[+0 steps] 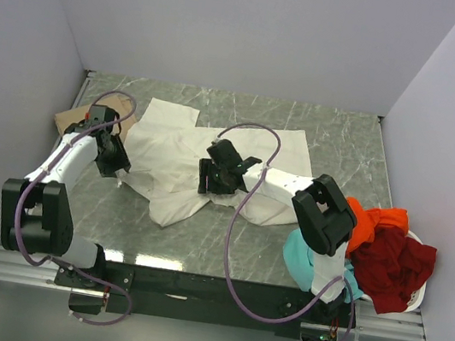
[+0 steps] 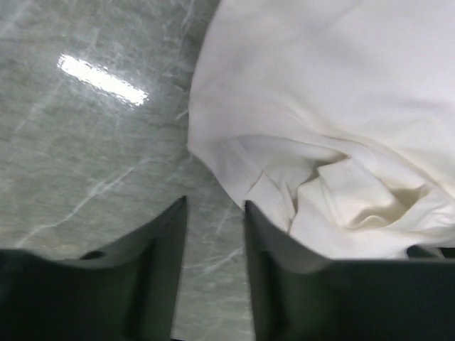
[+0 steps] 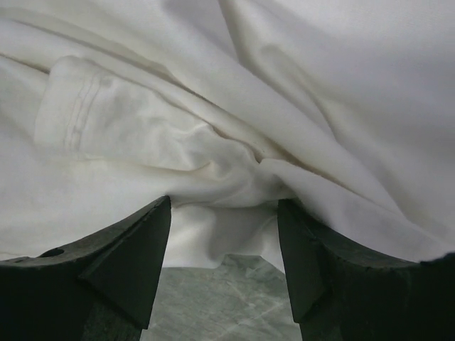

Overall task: Fold and stack the t-shirts
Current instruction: Fold the tshirt

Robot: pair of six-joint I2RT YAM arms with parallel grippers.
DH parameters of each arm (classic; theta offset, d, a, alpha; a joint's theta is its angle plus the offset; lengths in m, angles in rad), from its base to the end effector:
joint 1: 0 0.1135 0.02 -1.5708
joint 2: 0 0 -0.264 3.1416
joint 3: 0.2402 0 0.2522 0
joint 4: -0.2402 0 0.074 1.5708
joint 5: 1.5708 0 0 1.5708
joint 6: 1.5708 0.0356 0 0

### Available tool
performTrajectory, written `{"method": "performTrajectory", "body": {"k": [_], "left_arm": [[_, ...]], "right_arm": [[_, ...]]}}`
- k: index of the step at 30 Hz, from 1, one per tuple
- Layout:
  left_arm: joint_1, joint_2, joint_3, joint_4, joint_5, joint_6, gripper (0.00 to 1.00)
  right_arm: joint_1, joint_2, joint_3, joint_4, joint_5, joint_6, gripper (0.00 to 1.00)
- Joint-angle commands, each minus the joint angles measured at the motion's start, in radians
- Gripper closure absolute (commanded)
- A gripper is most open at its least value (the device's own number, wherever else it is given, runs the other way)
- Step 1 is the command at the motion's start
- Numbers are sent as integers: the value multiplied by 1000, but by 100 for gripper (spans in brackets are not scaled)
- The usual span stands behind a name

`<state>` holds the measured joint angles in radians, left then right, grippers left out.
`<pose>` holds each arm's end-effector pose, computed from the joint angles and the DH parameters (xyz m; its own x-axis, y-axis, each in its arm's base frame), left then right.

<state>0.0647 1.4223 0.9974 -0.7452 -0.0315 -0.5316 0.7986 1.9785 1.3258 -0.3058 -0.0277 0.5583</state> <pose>0.2710 0.0187 0.2274 -0.7531 -0.5565 -0.3509 -0.5320 0.8289 -0.1727 0.2914 0.3006 0.1651 -0.8695 -0.1338 -0.4755 -0.3143 0.8924 0.3237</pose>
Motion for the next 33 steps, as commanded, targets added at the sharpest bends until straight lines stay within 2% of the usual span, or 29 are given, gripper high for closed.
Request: {"method": "performTrajectory", "body": {"k": [1,3,7,14,20,33], "left_arm": [[6,-37,24,12,57,-1,54],[4,-66,18,12,64,-11,46],[-8,-150,-8,9,96,-42,42],[-25,-247,-204,130,243,-117,25],[-23,-198,-279,217,283,-140,23],[-58,-103,-287,270,197,-139,24]], "right_arm": [[11,-50,29,-88,43,-70,31],[30,-87,38,-96,52,-87,30],[114,-138,47,-110,61,-100,30],[227,-135,38,-96,9,-49,30],[297,-67,85,-88,23,-23,27],[307,109,182,-164,130,12,30]]}}
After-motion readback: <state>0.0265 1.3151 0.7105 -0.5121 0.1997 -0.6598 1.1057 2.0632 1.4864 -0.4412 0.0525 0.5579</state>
